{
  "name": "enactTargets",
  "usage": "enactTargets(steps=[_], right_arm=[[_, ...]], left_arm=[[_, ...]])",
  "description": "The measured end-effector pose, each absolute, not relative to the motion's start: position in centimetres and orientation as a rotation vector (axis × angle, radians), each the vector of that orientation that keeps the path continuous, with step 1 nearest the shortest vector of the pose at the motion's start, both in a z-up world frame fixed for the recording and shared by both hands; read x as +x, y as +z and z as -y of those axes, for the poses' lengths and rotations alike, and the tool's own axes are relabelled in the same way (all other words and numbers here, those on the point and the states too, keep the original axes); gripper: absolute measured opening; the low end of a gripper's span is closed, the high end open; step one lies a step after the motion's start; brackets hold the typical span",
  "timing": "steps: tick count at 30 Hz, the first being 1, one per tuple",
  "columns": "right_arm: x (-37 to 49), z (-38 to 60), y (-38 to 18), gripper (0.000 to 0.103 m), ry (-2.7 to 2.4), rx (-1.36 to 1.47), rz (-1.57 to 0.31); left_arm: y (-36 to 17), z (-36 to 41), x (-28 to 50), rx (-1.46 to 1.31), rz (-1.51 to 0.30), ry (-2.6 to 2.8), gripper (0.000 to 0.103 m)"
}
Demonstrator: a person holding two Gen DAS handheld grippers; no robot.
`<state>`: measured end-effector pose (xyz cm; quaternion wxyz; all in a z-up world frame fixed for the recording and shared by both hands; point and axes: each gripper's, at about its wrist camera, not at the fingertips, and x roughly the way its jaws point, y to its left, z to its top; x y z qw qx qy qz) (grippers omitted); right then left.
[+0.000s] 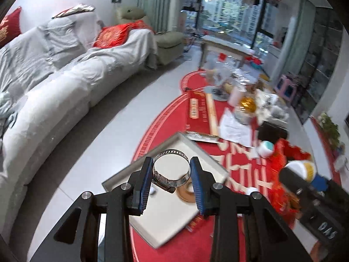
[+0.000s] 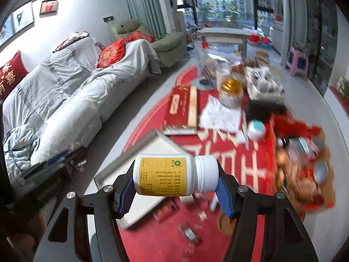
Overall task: Organize rigid objects
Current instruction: 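Carry the hose clamp and the bottle to the tray with both tools, then drop the clamp from the left tool while the right tool places the bottle on the ring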
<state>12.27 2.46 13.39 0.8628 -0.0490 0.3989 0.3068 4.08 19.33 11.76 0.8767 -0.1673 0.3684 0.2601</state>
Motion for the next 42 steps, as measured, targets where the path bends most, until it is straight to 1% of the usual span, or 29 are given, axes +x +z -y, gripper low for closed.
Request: enactTargets(steps=[5, 9, 12, 15, 34, 42], right_arm=[[14.3, -7.0, 9.9, 0.065, 0.661, -0.121, -0.924], [14.7, -9.6, 5.7, 0.065, 0.669, -0.156, -1.001], [14.8, -10.9, 2.9, 0.065, 0.677, -0.177, -1.055], [15.1, -11.8, 0.8, 0.065, 0.672, -0.192, -1.099], [16.7, -13.2, -2.3, 0.065, 0.671, -0.237, -1.171], [17.3, -13.7, -3.4, 0.065, 0.654, -0.240, -1.198]], left_arm=[[6.3, -22.8, 4.8, -0.381, -0.857, 0.622, 0.037], [1.7, -23.9, 5.2, -0.408, -0.945, 0.642, 0.037], [-0.9, -24.1, 5.6, -0.408, -0.998, 0.647, 0.037], [-2.2, -24.3, 6.0, -0.406, -1.023, 0.649, 0.037], [-5.2, -25.0, 7.5, -0.405, -1.076, 0.631, 0.037], [-5.6, -25.3, 7.9, -0.397, -1.084, 0.622, 0.037]])
